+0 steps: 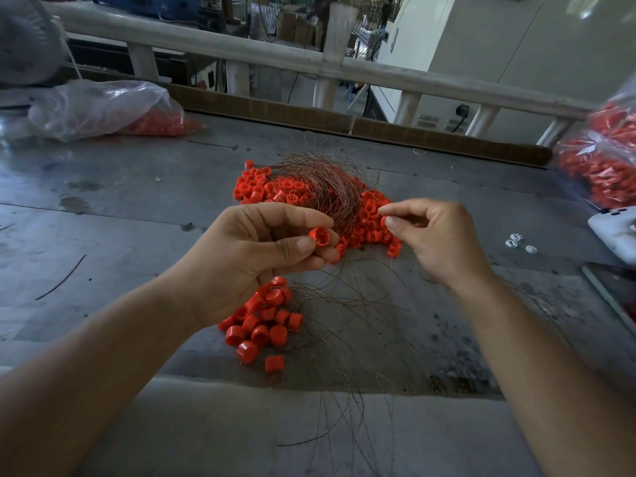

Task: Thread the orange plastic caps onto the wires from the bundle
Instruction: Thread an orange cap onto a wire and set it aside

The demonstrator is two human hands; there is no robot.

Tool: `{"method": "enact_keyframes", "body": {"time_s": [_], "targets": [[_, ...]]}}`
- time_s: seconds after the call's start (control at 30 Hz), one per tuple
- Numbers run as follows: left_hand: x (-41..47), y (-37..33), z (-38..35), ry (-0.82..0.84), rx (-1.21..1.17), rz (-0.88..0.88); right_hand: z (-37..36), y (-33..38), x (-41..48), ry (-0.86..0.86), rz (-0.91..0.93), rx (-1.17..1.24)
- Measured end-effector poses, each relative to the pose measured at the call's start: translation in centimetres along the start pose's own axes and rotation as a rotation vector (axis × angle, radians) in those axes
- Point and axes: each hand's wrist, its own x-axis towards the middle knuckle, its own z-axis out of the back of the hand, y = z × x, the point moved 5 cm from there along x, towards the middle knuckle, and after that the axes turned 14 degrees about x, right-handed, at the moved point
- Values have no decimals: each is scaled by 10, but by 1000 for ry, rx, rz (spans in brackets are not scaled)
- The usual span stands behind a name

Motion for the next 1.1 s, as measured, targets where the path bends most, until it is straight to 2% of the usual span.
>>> {"method": "enact_keyframes", "body": {"time_s": [0.1,0.2,0.27,0.47,0.97,1.1], "targets": [[0,2,0,-19,25,12,-3,8,-4,35,-58,231],[0,3,0,-45,50,22,-16,16,-12,160,-186,579],[1,3,0,-59,66,25,-25,22,-18,236,-232,678],[1,3,0,-76,92,35,-39,32,-29,378,-244,715],[3,3,2,-94,124,45,-47,25,-29,376,-350,846],[2,3,2,-85,142,45,-46,24,-30,367,-298,768]]}}
